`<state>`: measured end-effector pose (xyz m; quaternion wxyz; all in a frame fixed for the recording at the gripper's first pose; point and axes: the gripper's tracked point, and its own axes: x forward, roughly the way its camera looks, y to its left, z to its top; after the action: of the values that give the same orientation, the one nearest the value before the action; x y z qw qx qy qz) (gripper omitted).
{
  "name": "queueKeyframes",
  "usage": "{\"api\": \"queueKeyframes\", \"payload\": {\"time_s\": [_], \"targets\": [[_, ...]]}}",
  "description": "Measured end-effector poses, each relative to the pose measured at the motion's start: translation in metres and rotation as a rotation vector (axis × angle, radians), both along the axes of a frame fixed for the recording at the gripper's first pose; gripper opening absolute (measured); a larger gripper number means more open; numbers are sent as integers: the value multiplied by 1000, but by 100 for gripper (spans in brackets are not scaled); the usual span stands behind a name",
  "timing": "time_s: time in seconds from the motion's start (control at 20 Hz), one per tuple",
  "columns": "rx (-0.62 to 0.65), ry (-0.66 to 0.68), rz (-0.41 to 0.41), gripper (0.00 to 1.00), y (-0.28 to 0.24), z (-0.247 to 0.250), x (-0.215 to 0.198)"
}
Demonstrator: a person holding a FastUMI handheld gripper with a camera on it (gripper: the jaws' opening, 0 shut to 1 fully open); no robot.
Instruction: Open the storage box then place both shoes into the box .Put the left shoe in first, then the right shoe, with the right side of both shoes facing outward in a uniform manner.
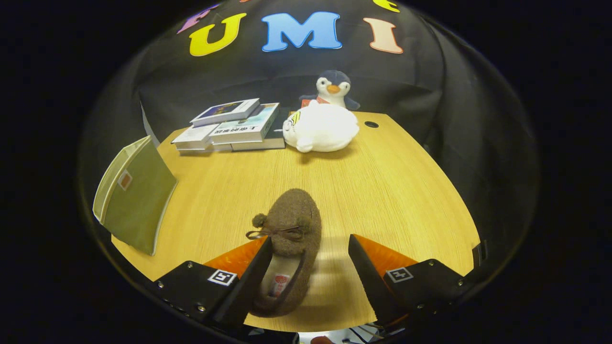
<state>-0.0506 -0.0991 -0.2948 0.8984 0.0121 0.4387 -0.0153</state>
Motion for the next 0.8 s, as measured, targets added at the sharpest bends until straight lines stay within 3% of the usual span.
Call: {"api": "queueKeyframes", "payload": {"time_s": [0.65,0.7,0.8], "targets": [[27,165,-16,98,-6,-51,-15],[56,170,-24,90,-1,-49,-15],[74,187,-32,64,3,-52,-14]]}}
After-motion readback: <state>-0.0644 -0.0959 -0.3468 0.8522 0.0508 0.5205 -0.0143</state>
